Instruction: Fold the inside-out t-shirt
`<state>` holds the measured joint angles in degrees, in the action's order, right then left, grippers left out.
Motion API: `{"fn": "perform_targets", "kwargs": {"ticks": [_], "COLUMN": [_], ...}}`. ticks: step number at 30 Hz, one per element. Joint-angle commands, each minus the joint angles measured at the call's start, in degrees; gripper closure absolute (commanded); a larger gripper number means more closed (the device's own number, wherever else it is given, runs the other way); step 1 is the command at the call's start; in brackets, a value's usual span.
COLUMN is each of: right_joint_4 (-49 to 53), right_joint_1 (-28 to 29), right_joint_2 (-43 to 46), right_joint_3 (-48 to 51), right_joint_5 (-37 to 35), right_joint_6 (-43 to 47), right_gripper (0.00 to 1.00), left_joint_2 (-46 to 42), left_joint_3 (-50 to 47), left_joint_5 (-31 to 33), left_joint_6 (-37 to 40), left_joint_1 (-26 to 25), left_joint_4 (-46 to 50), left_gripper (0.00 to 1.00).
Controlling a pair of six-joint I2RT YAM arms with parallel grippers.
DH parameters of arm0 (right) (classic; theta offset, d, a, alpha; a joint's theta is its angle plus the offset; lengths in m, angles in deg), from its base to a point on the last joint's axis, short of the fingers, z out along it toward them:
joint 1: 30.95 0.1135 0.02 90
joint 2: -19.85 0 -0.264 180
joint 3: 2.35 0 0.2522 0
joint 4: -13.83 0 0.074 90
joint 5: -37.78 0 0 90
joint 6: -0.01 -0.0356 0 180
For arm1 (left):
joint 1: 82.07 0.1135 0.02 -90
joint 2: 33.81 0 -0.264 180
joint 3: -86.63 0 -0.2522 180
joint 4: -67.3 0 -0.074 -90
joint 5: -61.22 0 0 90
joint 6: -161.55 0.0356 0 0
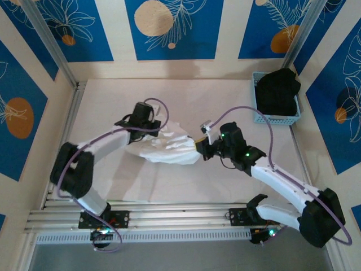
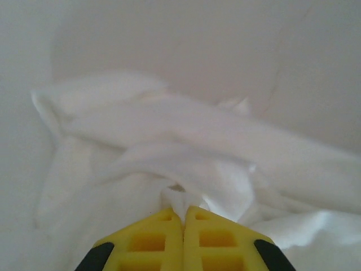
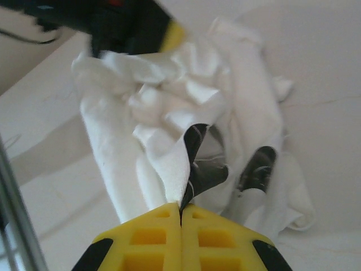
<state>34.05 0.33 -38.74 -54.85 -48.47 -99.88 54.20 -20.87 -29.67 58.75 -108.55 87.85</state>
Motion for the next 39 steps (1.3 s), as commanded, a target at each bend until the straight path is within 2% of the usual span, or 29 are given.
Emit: {"fn": "perform_targets", "kwargs": {"ticks": [1,5,10,12,14,17,19,21,22,24,26,29,31,34,39], "right_joint_4": [0.27,-0.38,1.25,3.12,5.66,7.22,5.35,3.26,2.51,2.02,2.48,3.03,2.93,2.19,2.89], "right_joint_1": [-6.08,-12.27,-14.96,-15.08,-15.04,-15.05,-14.97,-14.35,-13.75,-12.06,-9.96,-8.03,-7.65,-7.65,-7.64], "right_joint_2": [5.27,8.41,7.89,6.35,4.32,1.66,0.3,-1.24,-2.33,-4.23,-6.01,-7.71,-8.45,-8.99,-8.61], "right_joint_3": [-4.58,-9.44,-14.52,-15.23,-15.65,-15.41,-14.35,-13.48,-13.34,-13.25,-13.53,-13.6,-13.32,-13.03,-13.54], "right_joint_5": [-2.29,0.14,2.71,3.19,3.15,5.68,9.49,12.59,13.73,14.4,14.0,12.54,11.95,11.5,11.33], "right_joint_6": [-1.04,-0.27,1.17,1.37,1.31,0.56,-0.54,-1.65,-2.07,-2.35,-1.83,-1.27,-1.41,-2.12,-2.07], "right_gripper": [1.0,1.0,1.0,1.0,1.0,1.0,1.0,1.0,1.0,1.0,1.0,1.0,1.0,1.0,1.0], "left_joint_2": [-13.14,-22.38,-29.25,-32.44,-34.71,-35.2,-32.58,-29.28,-27.06,-24.11,-23.15,-24.93,-24.72,-20.3,-10.22], "left_joint_3": [-5.22,-9.35,-12.45,-15.45,-18.36,-23.54,-26.14,-26.83,-26.55,-24.79,-22.46,-22.29,-23.08,-22.37,-16.94], "left_joint_5": [-11.29,-16.53,-16.65,-10.94,-2.67,7.42,11.94,14.26,14.93,14.15,11.9,8.87,3.51,-1.21,-2.04], "left_joint_6": [-10.12,-17.97,-21.71,-20.81,-20.49,-18.57,-15.72,-13.15,-11.58,-9.35,-8.49,-5.61,-4.32,-2.71,1.46], "left_joint_1": [2.92,4.04,4.06,4.32,4.66,5.27,5.55,5.72,5.74,5.73,5.21,0.12,-3.81,-8.34,-13.4], "left_joint_4": [-15.03,-25.44,-27.62,-24.27,-18.85,-12.99,-10.64,-9.08,-8.04,-4.99,-1.62,-4.7,-9.99,-15.11,-17.2], "left_gripper": [0.99,1.0,1.0,1.0,1.0,1.0,0.89,0.83,0.76,0.63,0.55,0.43,0.36,0.34,0.32]}}
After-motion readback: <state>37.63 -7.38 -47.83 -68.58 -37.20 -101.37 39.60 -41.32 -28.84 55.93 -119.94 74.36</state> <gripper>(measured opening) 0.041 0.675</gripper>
